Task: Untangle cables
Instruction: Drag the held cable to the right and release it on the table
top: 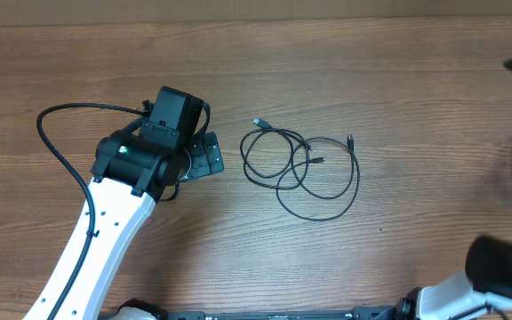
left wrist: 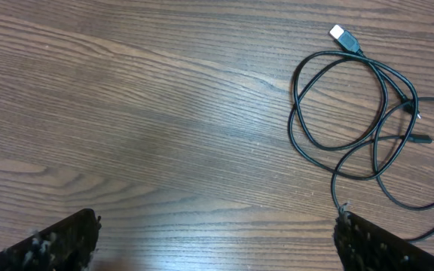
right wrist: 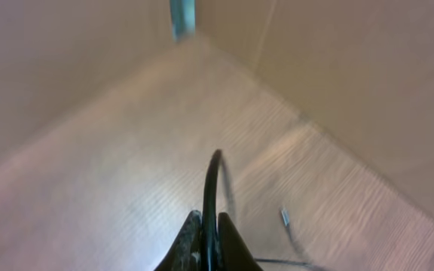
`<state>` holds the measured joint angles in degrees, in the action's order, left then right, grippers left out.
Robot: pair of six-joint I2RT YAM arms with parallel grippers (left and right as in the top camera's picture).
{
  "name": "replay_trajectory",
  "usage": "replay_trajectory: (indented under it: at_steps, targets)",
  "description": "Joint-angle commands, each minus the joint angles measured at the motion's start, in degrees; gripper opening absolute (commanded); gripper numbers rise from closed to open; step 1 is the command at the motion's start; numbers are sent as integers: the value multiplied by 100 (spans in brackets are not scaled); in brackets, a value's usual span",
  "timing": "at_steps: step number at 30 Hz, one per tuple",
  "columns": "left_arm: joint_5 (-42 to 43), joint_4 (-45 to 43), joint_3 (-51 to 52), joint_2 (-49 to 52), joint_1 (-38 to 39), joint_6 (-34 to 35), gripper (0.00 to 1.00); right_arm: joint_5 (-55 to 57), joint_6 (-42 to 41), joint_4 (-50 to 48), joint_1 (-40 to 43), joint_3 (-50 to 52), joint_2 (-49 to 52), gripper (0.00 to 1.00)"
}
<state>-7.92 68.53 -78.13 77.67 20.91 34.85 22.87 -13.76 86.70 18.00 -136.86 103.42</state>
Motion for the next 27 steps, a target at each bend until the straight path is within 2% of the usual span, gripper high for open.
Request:
replay_trajectory:
  at_steps: [1, 9, 12, 18, 27]
  targets:
    - [48, 7, 15, 33, 22, 92, 99, -284, -175, 179, 20, -35, 459, 4]
    - [50, 87, 15, 33, 22, 92, 99, -286, -907, 568, 365, -35, 1073, 4]
    - [48, 120, 15, 33, 22, 94, 99, -356, -1215, 675, 728, -35, 1137, 4]
    - [48, 127, 15, 33, 22, 94, 99, -1259, -1290, 713, 1650, 72, 1152, 4]
    - [55, 127, 15, 33, 22, 94, 99, -1637, -1303, 223, 2507, 1287, 1152, 4]
